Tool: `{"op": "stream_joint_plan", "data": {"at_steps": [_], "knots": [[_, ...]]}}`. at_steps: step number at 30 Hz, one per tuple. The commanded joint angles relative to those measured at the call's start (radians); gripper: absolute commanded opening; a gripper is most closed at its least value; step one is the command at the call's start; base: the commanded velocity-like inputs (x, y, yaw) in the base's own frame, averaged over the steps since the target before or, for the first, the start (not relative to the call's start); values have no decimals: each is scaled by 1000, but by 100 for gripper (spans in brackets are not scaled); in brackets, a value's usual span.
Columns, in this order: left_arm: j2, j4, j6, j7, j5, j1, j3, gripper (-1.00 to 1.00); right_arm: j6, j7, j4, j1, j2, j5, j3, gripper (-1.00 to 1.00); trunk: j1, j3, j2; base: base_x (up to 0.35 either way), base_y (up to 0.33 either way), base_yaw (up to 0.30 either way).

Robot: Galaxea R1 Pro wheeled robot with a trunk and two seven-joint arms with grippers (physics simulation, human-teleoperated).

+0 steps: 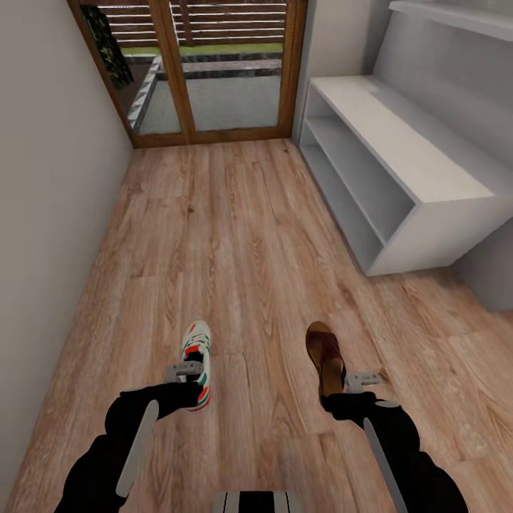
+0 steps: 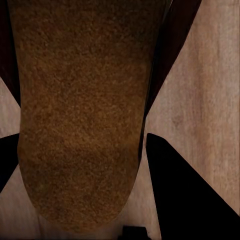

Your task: Pick up the two gym shoes and the two sandals from the corridor floor and place them onto the hallstand (shoe rack) in the corridor, making sure they are on the rack and not on the floor. Arrange them so the two gym shoes are next to each other and the two sandals are next to each other.

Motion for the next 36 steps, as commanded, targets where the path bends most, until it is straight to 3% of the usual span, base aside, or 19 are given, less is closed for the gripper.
{"op": "stream_joint_plan", "data": {"at_steps": [1,36], "knots": [[0,-1,4,1,4,-1,0,-100,5,-3,-1,0,0,-2,0,-100,0,1,0,282,240,0],[-2,0,4,1,5,-1,0,-100,5,-3,-1,0,0,-2,0,-100,0,55,0,314,173,0]]}}
